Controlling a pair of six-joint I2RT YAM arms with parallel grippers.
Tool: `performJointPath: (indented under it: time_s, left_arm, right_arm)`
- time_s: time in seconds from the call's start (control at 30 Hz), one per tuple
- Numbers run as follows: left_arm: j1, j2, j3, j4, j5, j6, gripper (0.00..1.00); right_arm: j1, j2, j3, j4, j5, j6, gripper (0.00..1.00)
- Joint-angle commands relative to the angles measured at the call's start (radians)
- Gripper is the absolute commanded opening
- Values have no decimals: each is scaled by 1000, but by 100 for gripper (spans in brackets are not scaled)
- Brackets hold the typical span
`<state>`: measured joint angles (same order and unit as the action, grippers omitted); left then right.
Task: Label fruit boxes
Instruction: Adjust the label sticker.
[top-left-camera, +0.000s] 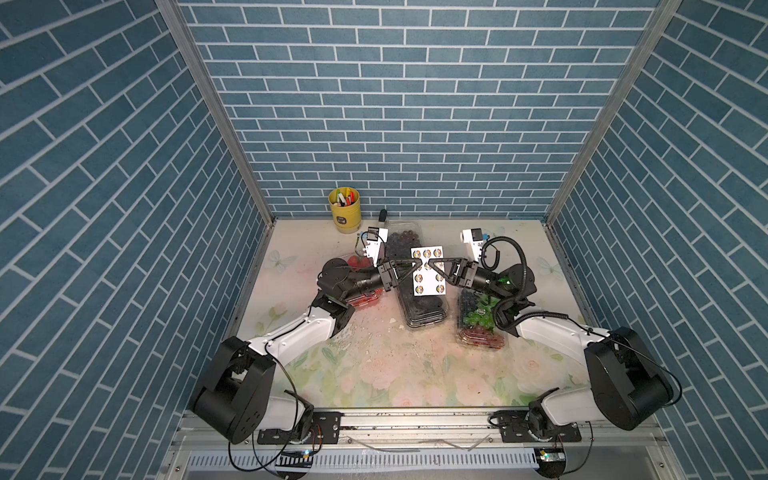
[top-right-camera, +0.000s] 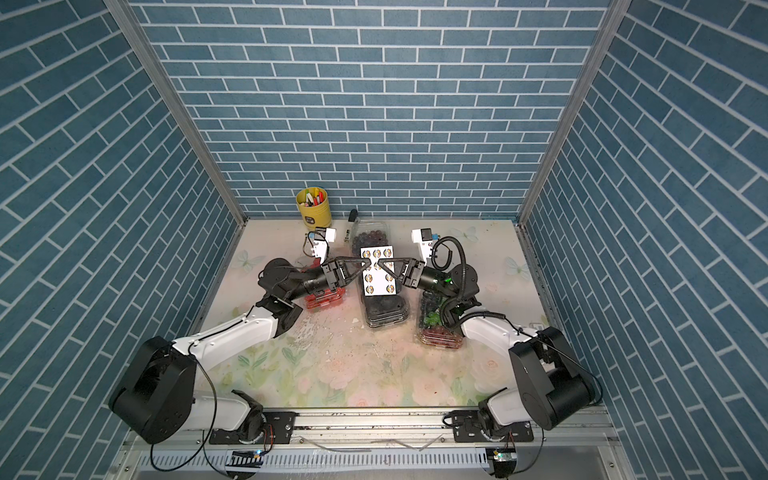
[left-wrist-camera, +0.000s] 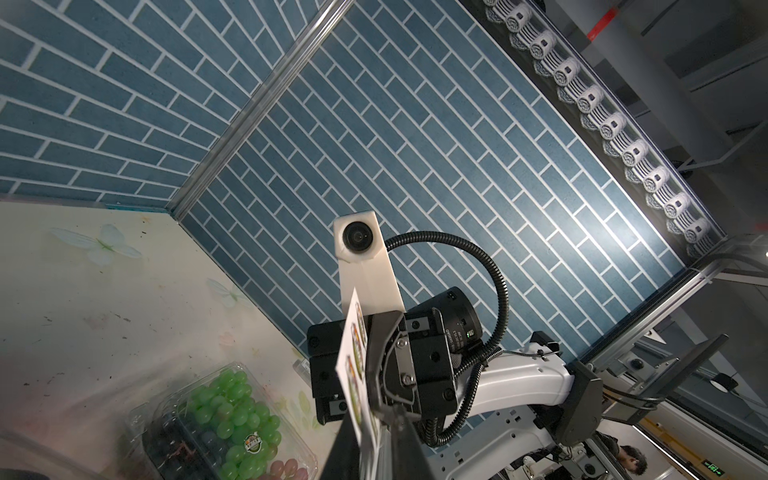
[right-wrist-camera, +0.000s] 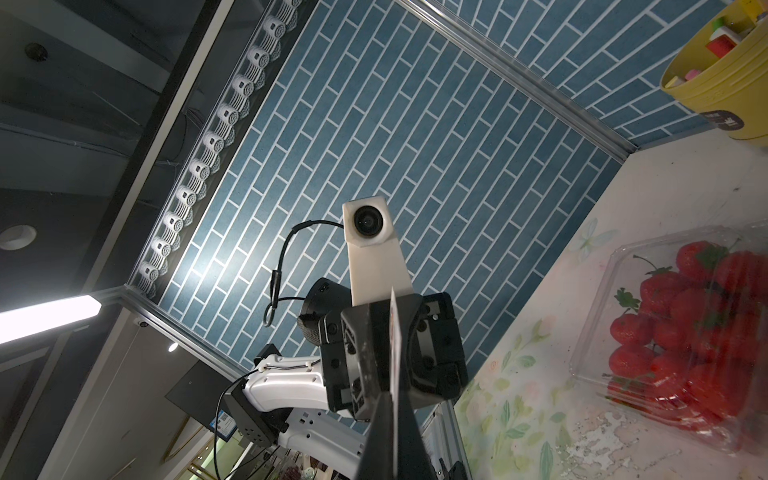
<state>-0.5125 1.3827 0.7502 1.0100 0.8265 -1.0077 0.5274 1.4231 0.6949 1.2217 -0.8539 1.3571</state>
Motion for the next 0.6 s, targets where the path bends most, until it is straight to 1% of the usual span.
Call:
performJointPath:
  time_s: [0.0, 0.1, 0.2, 0.23, 0.33, 0.57]
  left_arm:
    - [4, 6, 0, 50, 6, -12, 11]
    - [5, 15, 0, 46, 13, -12, 9]
    - [5, 26, 1, 48, 18, -17, 1]
    - [5, 28, 3, 52, 18, -20, 0]
    - [3, 40, 5, 69, 21, -37, 0]
    - [2, 77, 5, 195, 29, -129, 0]
  right_arm:
    - [5, 2, 29, 63, -17, 33, 0]
    - [5, 3, 31, 68, -17, 34, 0]
    - [5, 6, 30, 83, -17, 39, 0]
    - [5, 9, 31, 93, -19, 44, 0]
    - [6, 28, 35, 135, -24, 71, 0]
    - [13, 55, 38, 167, -25, 88, 0]
